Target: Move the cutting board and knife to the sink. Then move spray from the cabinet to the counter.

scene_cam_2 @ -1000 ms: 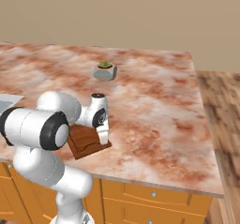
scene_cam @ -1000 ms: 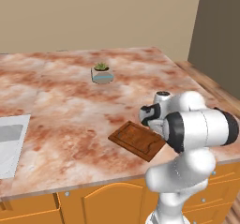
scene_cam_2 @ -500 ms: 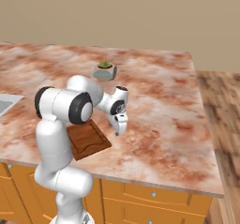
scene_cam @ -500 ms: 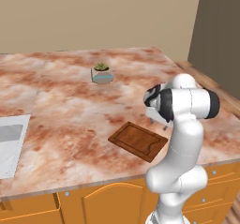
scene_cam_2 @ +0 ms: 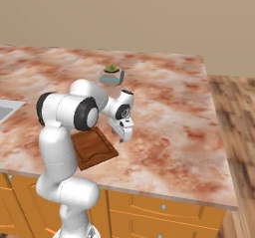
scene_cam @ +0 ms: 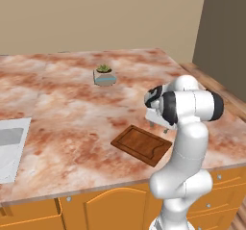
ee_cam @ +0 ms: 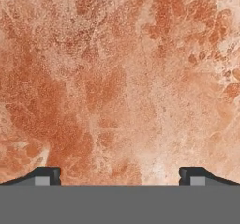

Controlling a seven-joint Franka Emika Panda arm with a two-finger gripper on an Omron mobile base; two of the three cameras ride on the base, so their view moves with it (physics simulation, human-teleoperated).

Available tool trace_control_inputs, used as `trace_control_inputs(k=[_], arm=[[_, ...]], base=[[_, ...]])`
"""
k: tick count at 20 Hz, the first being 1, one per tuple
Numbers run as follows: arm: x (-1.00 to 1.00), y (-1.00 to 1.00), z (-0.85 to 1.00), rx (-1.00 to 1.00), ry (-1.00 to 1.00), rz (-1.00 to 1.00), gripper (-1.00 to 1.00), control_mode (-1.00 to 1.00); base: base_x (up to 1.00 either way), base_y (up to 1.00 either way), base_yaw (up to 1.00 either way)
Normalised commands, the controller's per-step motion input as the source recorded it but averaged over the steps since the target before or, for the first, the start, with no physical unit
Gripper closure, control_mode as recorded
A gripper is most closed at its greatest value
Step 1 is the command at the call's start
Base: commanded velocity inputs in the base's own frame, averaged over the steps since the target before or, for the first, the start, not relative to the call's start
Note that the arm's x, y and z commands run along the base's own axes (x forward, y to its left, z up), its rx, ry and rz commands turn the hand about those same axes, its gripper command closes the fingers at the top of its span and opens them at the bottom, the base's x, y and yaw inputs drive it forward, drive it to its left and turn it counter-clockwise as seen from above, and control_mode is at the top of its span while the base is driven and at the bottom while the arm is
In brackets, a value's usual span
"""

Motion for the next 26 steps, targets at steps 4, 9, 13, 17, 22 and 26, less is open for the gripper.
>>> trace_control_inputs(k=[4, 9, 13, 17, 22, 26], arm=[[-0.94, 0.37, -0.33, -0.01, -0.26, 0.0, -1.0, -1.0], [-0.43, 0.03, -0.38, -0.01, -0.16, 0.0, -1.0, -1.0], [-0.01, 0.0, -0.15, -0.04, 0.0, 0.0, -1.0, -1.0], [0.0, 0.31, -0.02, -0.02, 0.09, 0.0, -1.0, -1.0], [-0.25, 0.79, -0.01, 0.0, 0.06, -0.02, -1.0, -1.0], [-0.52, 0.97, -0.12, 0.0, 0.0, -0.14, -1.0, -1.0]], base=[[0.0, 0.0, 0.0], [0.0, 0.0, 0.0], [0.0, 0.0, 0.0], [0.0, 0.0, 0.0], [0.0, 0.0, 0.0], [0.0, 0.0, 0.0]])
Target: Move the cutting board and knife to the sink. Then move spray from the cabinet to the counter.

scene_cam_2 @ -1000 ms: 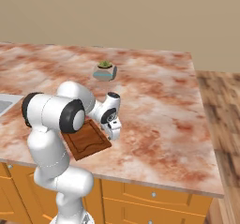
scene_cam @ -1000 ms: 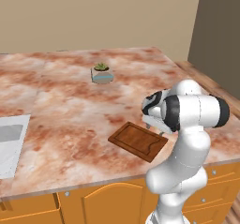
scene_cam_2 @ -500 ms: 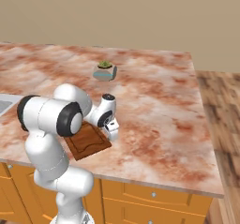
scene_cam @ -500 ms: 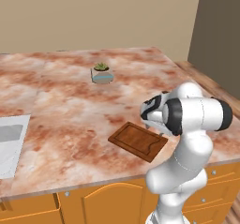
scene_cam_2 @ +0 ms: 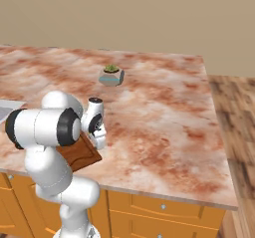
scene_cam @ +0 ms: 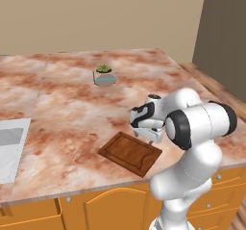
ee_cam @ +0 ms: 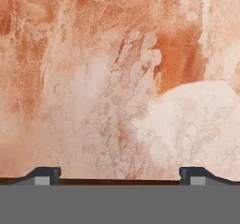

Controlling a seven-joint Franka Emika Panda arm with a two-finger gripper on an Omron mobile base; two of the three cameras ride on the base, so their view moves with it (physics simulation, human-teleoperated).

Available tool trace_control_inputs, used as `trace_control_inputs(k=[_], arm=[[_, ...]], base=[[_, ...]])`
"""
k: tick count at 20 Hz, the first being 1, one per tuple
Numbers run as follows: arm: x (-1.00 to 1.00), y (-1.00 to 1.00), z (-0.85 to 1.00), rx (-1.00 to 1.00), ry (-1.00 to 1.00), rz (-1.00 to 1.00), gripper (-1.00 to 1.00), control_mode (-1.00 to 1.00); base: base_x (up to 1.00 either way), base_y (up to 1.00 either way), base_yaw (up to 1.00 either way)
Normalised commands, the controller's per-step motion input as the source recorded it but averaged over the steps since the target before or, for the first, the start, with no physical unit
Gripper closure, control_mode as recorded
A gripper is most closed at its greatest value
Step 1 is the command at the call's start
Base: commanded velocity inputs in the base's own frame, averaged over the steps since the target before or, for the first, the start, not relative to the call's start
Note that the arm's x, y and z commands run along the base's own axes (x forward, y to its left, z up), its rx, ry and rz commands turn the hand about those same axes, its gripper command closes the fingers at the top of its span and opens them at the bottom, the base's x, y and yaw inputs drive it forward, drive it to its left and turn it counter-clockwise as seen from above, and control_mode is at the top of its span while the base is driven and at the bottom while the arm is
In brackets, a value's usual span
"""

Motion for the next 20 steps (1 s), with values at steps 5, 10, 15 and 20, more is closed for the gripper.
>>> trace_control_inputs(k=[5, 10, 15, 20], arm=[[-0.58, 1.0, -0.2, 0.0, 0.0, -0.21, -1.0, -1.0], [-0.61, 0.98, -0.23, 0.0, 0.0, -0.27, -1.0, -1.0], [-0.06, 0.58, -0.01, 0.0, -0.01, -0.22, -1.0, -1.0], [0.02, 0.07, 0.76, -0.08, 0.0, -0.16, -1.0, -1.0]], base=[[0.0, 0.0, 0.0], [0.0, 0.0, 0.0], [0.0, 0.0, 0.0], [0.0, 0.0, 0.0]])
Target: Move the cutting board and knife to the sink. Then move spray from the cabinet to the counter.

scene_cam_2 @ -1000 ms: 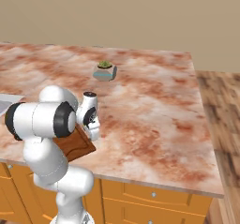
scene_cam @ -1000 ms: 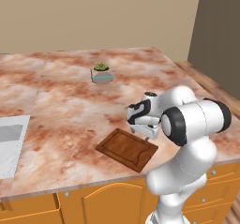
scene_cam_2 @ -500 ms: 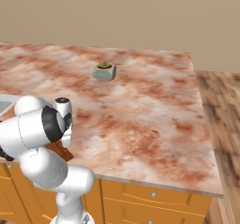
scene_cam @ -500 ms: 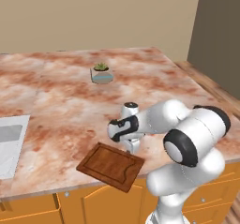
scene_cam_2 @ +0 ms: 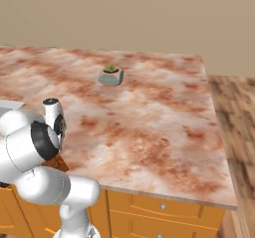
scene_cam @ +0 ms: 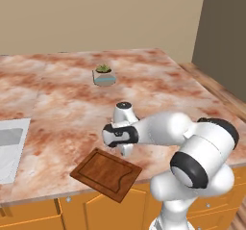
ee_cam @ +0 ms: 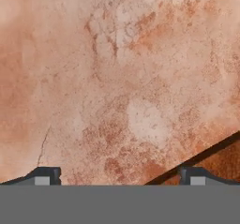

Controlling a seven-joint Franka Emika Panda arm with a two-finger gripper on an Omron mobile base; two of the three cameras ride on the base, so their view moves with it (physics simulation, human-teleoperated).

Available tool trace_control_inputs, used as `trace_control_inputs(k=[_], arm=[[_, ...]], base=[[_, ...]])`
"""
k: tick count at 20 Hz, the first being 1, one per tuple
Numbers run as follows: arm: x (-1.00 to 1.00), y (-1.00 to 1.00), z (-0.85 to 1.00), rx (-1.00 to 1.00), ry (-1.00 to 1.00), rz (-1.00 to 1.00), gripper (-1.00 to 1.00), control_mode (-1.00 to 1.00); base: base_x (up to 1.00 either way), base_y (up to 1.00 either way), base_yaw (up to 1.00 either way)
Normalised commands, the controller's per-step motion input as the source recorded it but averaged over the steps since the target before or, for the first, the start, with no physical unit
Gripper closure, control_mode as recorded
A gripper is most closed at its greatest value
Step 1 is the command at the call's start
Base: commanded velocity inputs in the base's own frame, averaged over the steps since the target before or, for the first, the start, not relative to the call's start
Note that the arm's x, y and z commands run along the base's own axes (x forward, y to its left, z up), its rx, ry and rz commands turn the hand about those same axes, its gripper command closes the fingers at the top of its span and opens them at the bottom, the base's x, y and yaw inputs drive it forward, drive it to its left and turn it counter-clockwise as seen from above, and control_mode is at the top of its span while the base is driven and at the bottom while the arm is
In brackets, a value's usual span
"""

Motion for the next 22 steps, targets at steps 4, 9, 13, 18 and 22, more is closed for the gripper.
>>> trace_control_inputs(k=[4, 9, 13, 18, 22], arm=[[-0.04, -0.02, 1.0, -0.18, 0.0, -0.05, -1.0, -1.0], [-0.82, 0.0, 0.67, -0.14, -0.07, -0.05, -1.0, -1.0], [-1.0, 0.17, 0.42, -0.04, -0.29, -0.21, -1.0, -1.0], [-1.0, 0.22, -0.06, -0.01, -0.39, -0.3, -1.0, -1.0], [-1.0, 0.16, -0.13, 0.0, -0.47, -0.22, -1.0, -1.0]], base=[[0.0, 0.0, 0.0], [0.0, 0.0, 0.0], [0.0, 0.0, 0.0], [0.0, 0.0, 0.0], [0.0, 0.0, 0.0]])
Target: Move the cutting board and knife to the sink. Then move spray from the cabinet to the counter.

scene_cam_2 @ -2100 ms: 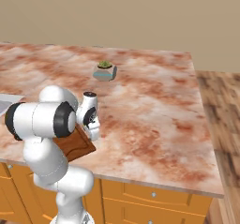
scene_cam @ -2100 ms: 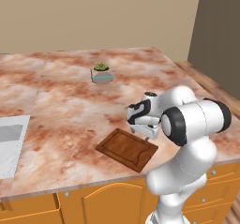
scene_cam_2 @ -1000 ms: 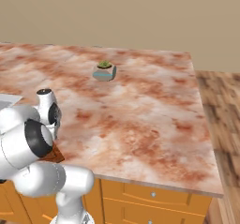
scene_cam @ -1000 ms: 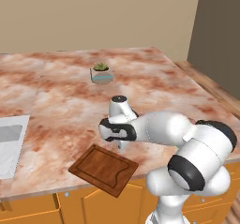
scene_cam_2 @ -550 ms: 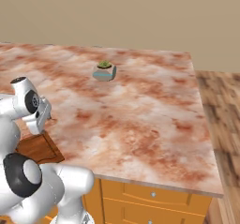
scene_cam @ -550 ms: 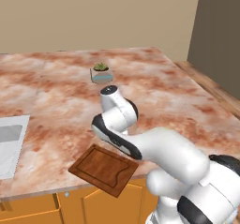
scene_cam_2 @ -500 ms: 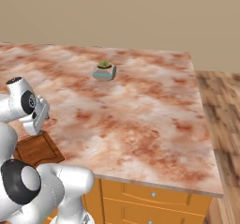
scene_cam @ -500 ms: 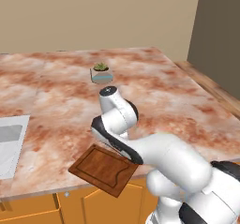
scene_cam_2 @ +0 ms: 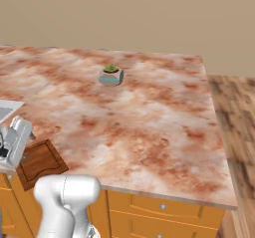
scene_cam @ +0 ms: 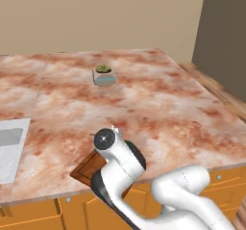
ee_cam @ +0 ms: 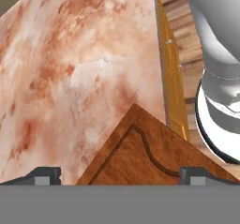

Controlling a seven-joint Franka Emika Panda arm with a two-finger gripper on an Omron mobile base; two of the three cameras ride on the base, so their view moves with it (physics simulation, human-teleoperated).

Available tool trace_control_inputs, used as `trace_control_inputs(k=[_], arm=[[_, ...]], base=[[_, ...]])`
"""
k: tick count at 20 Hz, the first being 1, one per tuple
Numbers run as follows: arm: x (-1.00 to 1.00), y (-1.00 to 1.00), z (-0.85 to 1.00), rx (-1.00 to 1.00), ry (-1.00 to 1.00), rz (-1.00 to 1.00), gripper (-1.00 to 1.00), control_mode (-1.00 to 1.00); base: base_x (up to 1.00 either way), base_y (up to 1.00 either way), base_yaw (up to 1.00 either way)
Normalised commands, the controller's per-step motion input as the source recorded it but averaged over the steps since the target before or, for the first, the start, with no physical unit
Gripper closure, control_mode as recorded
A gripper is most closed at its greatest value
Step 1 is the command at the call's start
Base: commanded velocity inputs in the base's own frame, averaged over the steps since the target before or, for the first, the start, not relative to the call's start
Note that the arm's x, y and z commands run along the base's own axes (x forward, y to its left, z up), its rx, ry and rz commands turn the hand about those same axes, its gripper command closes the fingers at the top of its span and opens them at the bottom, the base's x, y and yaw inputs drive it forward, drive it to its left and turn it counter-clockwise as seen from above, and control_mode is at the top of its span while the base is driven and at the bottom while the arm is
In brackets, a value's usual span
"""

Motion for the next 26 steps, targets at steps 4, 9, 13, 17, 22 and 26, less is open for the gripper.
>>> trace_control_inputs(k=[4, 9, 13, 17, 22, 26], arm=[[-1.0, 0.16, -0.3, 0.0, -0.35, -0.05, -1.0, -1.0], [-1.0, 0.33, -0.18, 0.0, -0.23, -0.07, -1.0, -1.0], [-0.67, 0.26, -0.14, 0.0, -0.18, -0.15, -1.0, -1.0], [-0.56, 0.27, -0.7, 0.1, -0.13, -0.31, -1.0, -1.0], [-0.19, 0.11, -0.8, 0.14, -0.25, -0.26, -1.0, -1.0], [0.04, 0.03, -0.78, 0.22, -0.36, -0.13, -1.0, -1.0]], base=[[0.0, 0.0, 0.0], [0.0, 0.0, 0.0], [0.0, 0.0, 0.0], [0.0, 0.0, 0.0], [0.0, 0.0, 0.0], [0.0, 0.0, 0.0]])
